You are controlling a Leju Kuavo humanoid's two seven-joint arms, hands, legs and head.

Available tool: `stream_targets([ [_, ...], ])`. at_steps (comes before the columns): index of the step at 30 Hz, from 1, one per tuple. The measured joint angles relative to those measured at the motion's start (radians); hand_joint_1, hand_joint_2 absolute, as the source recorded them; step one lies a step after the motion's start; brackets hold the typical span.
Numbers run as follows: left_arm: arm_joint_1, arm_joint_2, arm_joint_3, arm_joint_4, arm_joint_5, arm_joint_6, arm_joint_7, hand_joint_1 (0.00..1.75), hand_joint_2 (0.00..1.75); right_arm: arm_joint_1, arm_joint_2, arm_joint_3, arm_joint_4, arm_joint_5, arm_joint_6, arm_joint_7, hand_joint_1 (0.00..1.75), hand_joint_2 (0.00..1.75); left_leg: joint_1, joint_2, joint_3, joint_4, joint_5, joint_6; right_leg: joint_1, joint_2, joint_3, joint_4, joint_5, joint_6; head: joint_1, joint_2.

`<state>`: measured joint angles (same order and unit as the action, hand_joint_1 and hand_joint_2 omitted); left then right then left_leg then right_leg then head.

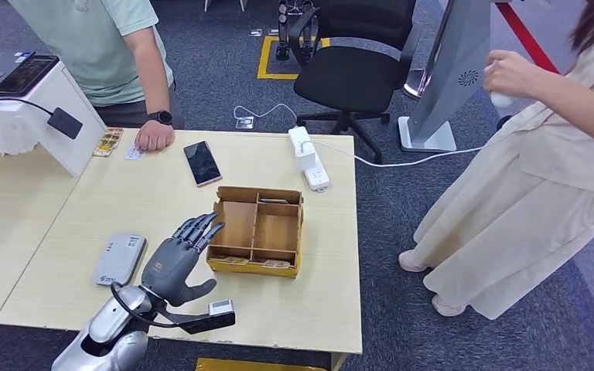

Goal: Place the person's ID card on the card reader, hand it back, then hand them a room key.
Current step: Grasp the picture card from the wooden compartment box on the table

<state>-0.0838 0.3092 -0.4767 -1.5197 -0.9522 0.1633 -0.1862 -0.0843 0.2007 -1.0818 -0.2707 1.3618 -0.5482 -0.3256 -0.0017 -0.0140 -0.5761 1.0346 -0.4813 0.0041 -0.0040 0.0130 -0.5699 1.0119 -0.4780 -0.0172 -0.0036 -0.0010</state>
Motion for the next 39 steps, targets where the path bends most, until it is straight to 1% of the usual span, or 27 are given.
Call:
stream_targets([
  [13, 0.037, 0.006, -0.035, 0.010, -0.002, 0.009, 0.003, 0.00, 1.75, 0.002, -0.002, 0.006, 0.002, -0.012, -0.002, 0.000, 0.00, 0.00, 0.000, 0.000, -0.001, 0.000, 0.000, 0.000, 0.000, 0.000, 0.000, 0.000, 0.000, 0.000, 0.000, 0.000],
  [23, 0.054, -0.003, -0.054, 0.010, -0.029, 0.035, 0.030, 0.00, 1.75, 0.002, -0.002, 0.006, 0.002, -0.017, -0.002, 0.000, 0.00, 0.00, 0.000, 0.000, -0.001, 0.000, 0.000, 0.000, 0.000, -0.001, 0.000, 0.000, 0.000, 0.000, 0.000, 0.000],
  [27, 0.051, -0.022, -0.054, 0.010, -0.066, 0.069, 0.061, 0.00, 1.75, 0.002, -0.002, 0.006, 0.002, -0.026, -0.001, 0.000, 0.00, 0.00, 0.000, 0.000, -0.001, 0.000, 0.000, 0.000, 0.000, -0.001, 0.000, 0.000, 0.000, 0.000, 0.000, 0.000],
  [34, 0.026, -0.069, -0.055, 0.010, -0.123, 0.139, 0.085, 0.00, 1.75, 0.002, -0.002, 0.014, 0.002, -0.027, -0.001, 0.002, 0.00, 0.00, 0.000, 0.000, -0.001, 0.000, 0.000, 0.000, 0.000, -0.001, 0.000, -0.001, 0.000, 0.000, 0.000, 0.000],
  [39, -0.001, -0.088, -0.055, 0.011, -0.139, 0.154, 0.091, 0.00, 1.75, 0.002, -0.002, 0.020, 0.002, -0.027, -0.001, 0.008, 0.00, 0.00, 0.000, 0.000, -0.001, 0.000, 0.000, 0.000, 0.000, -0.001, 0.000, -0.001, 0.000, 0.000, 0.000, 0.000],
])
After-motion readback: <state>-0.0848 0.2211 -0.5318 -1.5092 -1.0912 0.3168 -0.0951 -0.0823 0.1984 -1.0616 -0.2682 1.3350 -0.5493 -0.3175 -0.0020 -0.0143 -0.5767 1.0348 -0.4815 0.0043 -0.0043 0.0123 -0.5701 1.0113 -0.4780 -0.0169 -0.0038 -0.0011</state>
